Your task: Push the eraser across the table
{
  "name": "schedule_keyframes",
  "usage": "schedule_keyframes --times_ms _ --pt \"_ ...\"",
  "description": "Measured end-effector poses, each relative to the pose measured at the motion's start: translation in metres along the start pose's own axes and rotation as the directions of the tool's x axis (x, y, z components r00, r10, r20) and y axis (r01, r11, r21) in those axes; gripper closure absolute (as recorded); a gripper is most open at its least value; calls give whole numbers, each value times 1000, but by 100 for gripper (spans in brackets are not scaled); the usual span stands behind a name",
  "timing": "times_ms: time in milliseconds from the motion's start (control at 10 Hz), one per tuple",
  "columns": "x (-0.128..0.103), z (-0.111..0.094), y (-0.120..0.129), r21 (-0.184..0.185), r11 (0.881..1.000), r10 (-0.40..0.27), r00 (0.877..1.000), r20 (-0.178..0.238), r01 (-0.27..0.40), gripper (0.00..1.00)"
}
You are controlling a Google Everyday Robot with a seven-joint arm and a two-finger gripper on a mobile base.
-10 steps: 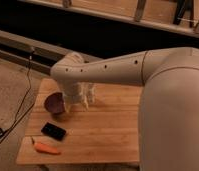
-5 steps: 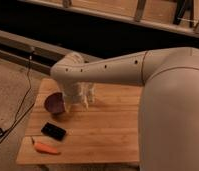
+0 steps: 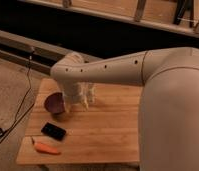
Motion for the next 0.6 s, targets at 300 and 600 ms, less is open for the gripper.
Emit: schedule_keyframes --times_ms 300,600 --pt "0 0 0 0 1000 0 1000 0 0 35" --pt "2 11 3 4 999 -37 999 -2 37 35"
